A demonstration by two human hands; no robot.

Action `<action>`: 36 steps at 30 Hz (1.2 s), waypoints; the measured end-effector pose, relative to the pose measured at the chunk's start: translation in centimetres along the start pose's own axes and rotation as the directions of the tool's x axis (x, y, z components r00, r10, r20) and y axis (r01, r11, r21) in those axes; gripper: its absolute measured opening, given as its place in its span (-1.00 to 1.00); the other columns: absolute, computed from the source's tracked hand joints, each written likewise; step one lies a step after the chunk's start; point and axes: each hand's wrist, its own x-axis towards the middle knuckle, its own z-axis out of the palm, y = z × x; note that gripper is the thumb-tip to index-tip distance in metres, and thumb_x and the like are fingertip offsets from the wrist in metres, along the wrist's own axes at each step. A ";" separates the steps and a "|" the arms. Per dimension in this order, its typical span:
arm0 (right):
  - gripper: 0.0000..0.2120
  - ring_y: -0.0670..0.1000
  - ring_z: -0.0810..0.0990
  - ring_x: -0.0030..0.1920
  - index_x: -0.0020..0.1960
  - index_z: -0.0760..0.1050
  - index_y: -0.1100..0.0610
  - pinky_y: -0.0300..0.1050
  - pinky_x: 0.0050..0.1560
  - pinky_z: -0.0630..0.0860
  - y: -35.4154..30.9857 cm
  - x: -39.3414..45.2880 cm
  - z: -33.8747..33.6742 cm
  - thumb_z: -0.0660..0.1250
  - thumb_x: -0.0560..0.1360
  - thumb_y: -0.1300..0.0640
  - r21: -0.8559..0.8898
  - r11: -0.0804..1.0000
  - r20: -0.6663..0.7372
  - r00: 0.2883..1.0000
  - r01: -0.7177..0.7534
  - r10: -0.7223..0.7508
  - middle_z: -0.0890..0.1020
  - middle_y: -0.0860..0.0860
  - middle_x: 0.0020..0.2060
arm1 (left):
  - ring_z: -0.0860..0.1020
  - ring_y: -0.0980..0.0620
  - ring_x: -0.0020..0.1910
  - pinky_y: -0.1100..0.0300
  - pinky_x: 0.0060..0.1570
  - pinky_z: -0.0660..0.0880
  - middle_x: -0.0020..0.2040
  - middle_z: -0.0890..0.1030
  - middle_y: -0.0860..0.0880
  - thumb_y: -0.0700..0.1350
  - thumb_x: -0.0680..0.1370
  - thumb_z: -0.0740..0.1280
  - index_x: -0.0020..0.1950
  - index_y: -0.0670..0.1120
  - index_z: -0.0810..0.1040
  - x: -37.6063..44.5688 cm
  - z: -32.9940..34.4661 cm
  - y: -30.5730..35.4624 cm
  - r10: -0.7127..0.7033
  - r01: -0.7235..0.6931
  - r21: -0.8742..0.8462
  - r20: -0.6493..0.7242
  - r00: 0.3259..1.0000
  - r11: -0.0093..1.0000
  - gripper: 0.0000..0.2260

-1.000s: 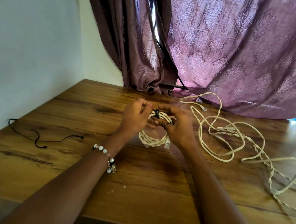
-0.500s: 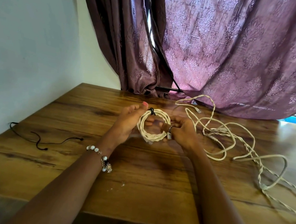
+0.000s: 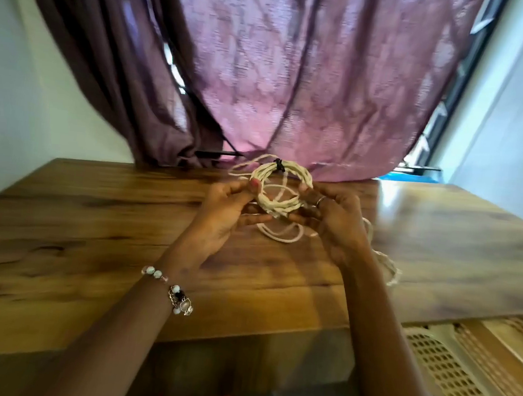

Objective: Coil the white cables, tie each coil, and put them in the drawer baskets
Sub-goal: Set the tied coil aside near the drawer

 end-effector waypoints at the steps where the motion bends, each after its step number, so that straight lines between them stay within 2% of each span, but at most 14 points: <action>1: -0.93 0.04 0.60 -0.35 -0.11 0.62 0.25 -0.10 -0.33 0.61 -1.0 -0.6 -1.7 0.37 0.50 0.26 -0.003 1.000 -0.069 0.997 0.020 -0.021 0.63 0.14 -0.29 | 0.66 -0.05 -0.31 0.06 -0.28 0.64 -0.27 0.68 -0.11 -0.16 0.57 0.28 -0.09 -0.20 0.58 -0.1 2.1 -0.4 -0.013 0.013 -0.012 0.048 0.999 1.000 -0.85; 5: -0.91 0.05 0.58 -0.37 -0.17 0.58 0.28 -0.04 -0.25 0.62 -3.2 -2.3 -9.0 0.34 0.50 0.30 -0.010 1.000 -0.338 0.941 0.021 -0.023 0.59 0.09 -0.39 | 0.63 -0.06 -0.25 -0.08 -0.15 0.61 -0.22 0.65 -0.10 -0.28 0.57 0.28 -0.14 -0.17 0.57 -0.3 9.6 -2.4 -0.056 0.050 0.035 0.186 0.981 0.998 -0.87; 8: -0.91 0.14 0.58 -0.32 -0.10 0.58 0.34 0.03 -0.20 0.64 -3.1 -3.1 -15.0 0.39 0.46 0.29 0.025 1.000 -0.542 0.840 -0.019 0.030 0.58 0.17 -0.32 | 0.63 -0.10 -0.22 -0.09 -0.13 0.59 -0.16 0.66 -0.16 -0.32 0.53 0.32 -0.10 -0.15 0.62 -0.2 13.6 -4.5 -0.055 0.021 0.144 0.234 0.971 0.989 -0.88; 10: -0.83 0.09 0.59 -0.36 -0.04 0.57 0.37 0.02 -0.22 0.64 -2.2 -3.2 -18.6 0.43 0.44 0.27 0.027 0.998 -0.650 0.758 -0.056 0.060 0.57 0.15 -0.34 | 0.62 -0.09 -0.28 -0.04 -0.19 0.60 -0.20 0.65 -0.18 -0.30 0.51 0.36 -0.07 -0.15 0.62 0.0 15.1 -5.9 -0.057 0.008 0.192 0.251 0.966 0.981 -0.92; 12: -0.80 0.05 0.59 -0.40 -0.04 0.57 0.38 -0.06 -0.34 0.61 -0.8 -3.0 -21.5 0.45 0.43 0.26 0.027 0.995 -0.732 0.675 -0.100 0.087 0.57 0.14 -0.34 | 0.61 0.01 -0.39 0.10 -0.35 0.59 -0.25 0.63 -0.13 -0.32 0.51 0.35 -0.11 -0.12 0.60 0.2 16.0 -7.2 -0.080 0.024 0.218 0.252 0.964 0.976 -0.89; 14: -0.79 0.08 0.61 -0.38 -0.06 0.57 0.39 -0.11 -0.40 0.57 0.9 -2.6 -23.8 0.47 0.41 0.26 0.016 0.986 -0.785 0.609 -0.165 0.114 0.59 0.18 -0.31 | 0.59 0.08 -0.46 0.20 -0.46 0.55 -0.26 0.63 -0.08 -0.34 0.52 0.34 -0.15 -0.11 0.58 0.1 16.5 -8.1 -0.089 0.029 0.242 0.238 0.967 0.970 -0.85; 16: -0.78 0.12 0.62 -0.37 -0.14 0.59 0.34 -0.08 -0.41 0.56 2.5 -2.3 -25.3 0.49 0.39 0.17 -0.053 0.962 -0.834 0.542 -0.268 0.105 0.62 0.18 -0.31 | 0.58 0.06 -0.47 0.22 -0.48 0.53 -0.27 0.63 -0.07 -0.34 0.51 0.33 -0.20 -0.10 0.58 0.2 16.6 -9.0 -0.085 0.023 0.264 0.225 0.971 0.964 -0.83; 18: -0.67 0.12 0.63 -0.33 -0.16 0.61 0.32 -0.02 -0.34 0.58 3.8 -2.0 -26.3 0.49 0.39 0.02 -0.218 0.892 -0.864 0.504 -0.396 0.013 0.64 0.18 -0.31 | 0.56 0.04 -0.47 0.22 -0.48 0.50 -0.28 0.63 -0.09 -0.35 0.52 0.31 -0.20 -0.11 0.59 0.5 16.4 -9.7 -0.074 0.009 0.284 0.219 0.973 0.959 -0.82; 20: -0.50 0.17 0.64 -0.24 -0.20 0.61 0.33 0.05 -0.16 0.58 4.3 -1.9 -26.7 0.40 0.43 -0.17 -0.408 0.772 -0.848 0.516 -0.487 -0.122 0.66 0.20 -0.28 | 0.54 0.05 -0.50 0.23 -0.50 0.48 -0.29 0.64 -0.11 -0.37 0.53 0.29 -0.19 -0.13 0.59 0.7 16.3 -10.3 -0.065 -0.002 0.292 0.218 0.974 0.956 -0.81; 23: -0.39 0.25 0.64 -0.17 -0.18 0.58 0.33 0.04 -0.14 0.53 4.5 -1.8 -26.3 0.26 0.48 -0.28 -0.528 0.648 -0.818 0.535 -0.549 -0.213 0.66 0.27 -0.23 | 0.54 0.07 -0.52 0.23 -0.52 0.49 -0.29 0.65 -0.09 -0.32 0.56 0.27 -0.14 -0.13 0.59 0.9 16.0 -10.7 -0.045 -0.031 0.309 0.235 0.971 0.951 -0.83; 26: -0.44 0.27 0.61 -0.09 -0.06 0.54 0.37 0.06 -0.09 0.52 3.7 -2.7 -24.1 0.23 0.54 -0.18 -0.618 0.542 -0.777 0.545 -0.569 -0.314 0.60 0.31 -0.05 | 0.55 0.04 -0.50 0.21 -0.51 0.49 -0.28 0.67 -0.09 -0.31 0.57 0.26 -0.10 -0.15 0.60 1.1 15.5 -10.8 -0.013 -0.065 0.317 0.236 0.972 0.946 -0.85; 30: -0.66 0.29 0.56 0.02 0.17 0.45 0.36 0.08 0.02 0.52 2.4 -3.8 -20.7 0.23 0.59 0.08 -0.725 0.395 -0.688 0.575 -0.564 -0.442 0.40 0.31 0.18 | 0.54 0.04 -0.51 0.23 -0.56 0.46 -0.23 0.68 -0.14 -0.28 0.58 0.27 -0.05 -0.17 0.60 0.8 14.8 -10.3 0.011 -0.085 0.309 0.232 0.973 0.947 -0.88; 34: -0.71 0.23 0.54 0.06 0.20 0.50 0.29 -0.01 0.03 0.50 2.1 -3.6 -17.5 0.26 0.52 0.22 -0.834 0.352 -0.550 0.680 -0.425 -0.485 0.44 0.24 0.18 | 0.57 0.03 -0.49 0.13 -0.48 0.50 -0.19 0.69 -0.15 -0.24 0.57 0.30 -0.01 -0.16 0.61 0.7 13.2 -9.2 0.050 -0.115 0.308 0.212 0.976 0.944 -0.90; 36: -0.75 0.19 0.57 -0.01 0.14 0.56 0.25 -0.06 -0.01 0.48 2.1 -3.1 -15.7 0.26 0.50 0.24 -0.877 0.393 -0.452 0.747 -0.275 -0.487 0.53 0.22 0.09 | 0.56 0.05 -0.51 0.21 -0.52 0.48 -0.21 0.69 -0.12 -0.25 0.57 0.29 -0.01 -0.16 0.62 0.9 11.8 -8.3 0.094 -0.142 0.293 0.173 0.980 0.946 -0.89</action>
